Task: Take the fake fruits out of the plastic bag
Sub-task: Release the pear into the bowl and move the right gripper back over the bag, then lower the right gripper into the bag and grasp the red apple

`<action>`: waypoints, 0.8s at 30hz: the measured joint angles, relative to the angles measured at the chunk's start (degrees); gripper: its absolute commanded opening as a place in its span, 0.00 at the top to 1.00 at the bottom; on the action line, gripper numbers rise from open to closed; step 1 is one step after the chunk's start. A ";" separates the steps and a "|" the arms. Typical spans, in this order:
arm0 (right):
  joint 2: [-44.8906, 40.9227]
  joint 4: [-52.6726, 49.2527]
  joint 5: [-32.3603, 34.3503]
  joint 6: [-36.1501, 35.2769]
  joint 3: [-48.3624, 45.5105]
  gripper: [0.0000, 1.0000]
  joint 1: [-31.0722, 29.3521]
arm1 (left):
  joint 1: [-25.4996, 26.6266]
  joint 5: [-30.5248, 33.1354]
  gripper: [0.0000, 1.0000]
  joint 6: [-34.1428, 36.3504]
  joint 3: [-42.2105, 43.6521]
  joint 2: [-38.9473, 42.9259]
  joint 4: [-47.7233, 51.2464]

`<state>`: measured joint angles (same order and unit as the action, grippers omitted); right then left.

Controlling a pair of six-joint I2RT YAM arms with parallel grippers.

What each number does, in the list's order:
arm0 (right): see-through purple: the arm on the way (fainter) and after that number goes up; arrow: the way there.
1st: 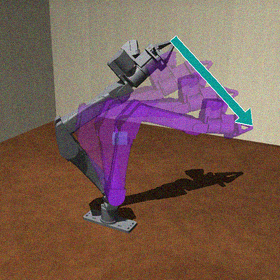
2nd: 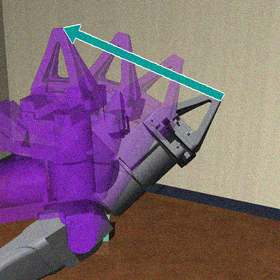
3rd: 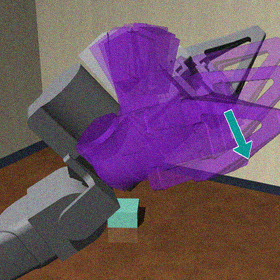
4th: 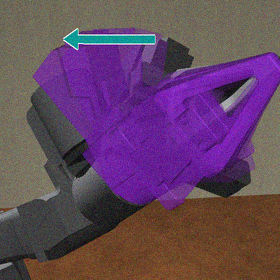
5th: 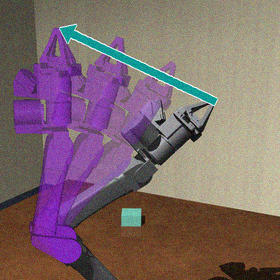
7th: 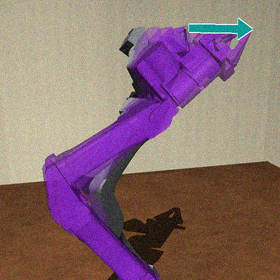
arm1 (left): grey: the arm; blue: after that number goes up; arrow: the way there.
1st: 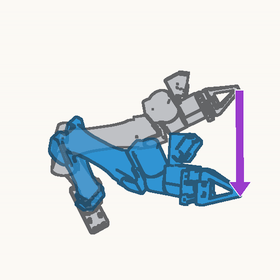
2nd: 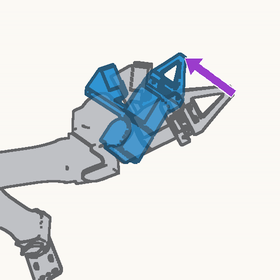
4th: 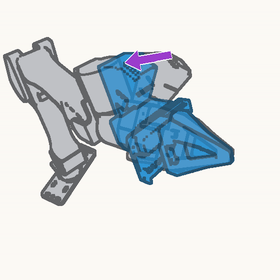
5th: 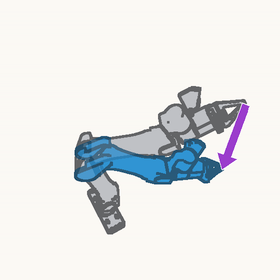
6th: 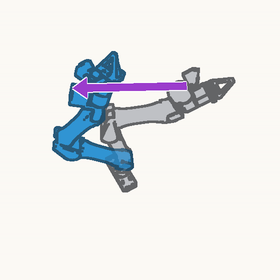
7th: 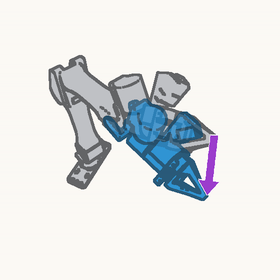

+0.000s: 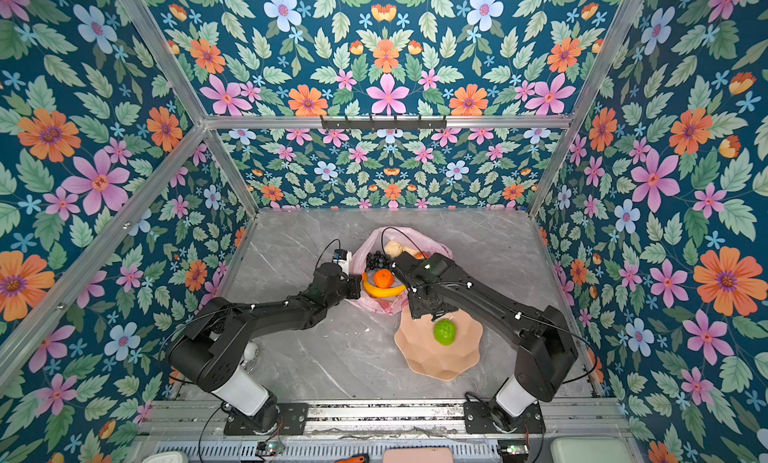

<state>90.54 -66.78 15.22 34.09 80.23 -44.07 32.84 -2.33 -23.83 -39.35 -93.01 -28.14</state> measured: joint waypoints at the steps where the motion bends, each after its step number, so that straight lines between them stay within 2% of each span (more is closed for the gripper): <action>1: 0.04 0.52 0.11 -0.20 1.18 0.22 0.00 | 0.00 0.09 1.00 0.00 0.00 0.04 0.04; 8: 5.70 6.88 -0.42 -2.84 10.88 0.23 1.31 | 0.00 0.74 1.00 0.02 0.00 0.39 0.15; 17: 17.42 13.53 -8.02 -4.46 20.04 0.23 5.05 | 0.00 0.94 1.00 0.00 0.11 1.05 0.81; 24: 24.59 15.61 -11.08 -4.46 23.85 0.23 6.75 | 0.00 0.92 1.00 0.00 0.11 1.05 0.81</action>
<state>115.13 -51.18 4.14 29.63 104.07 -37.32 32.84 -1.41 -23.83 -39.24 -91.96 -27.33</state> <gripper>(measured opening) 0.770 0.050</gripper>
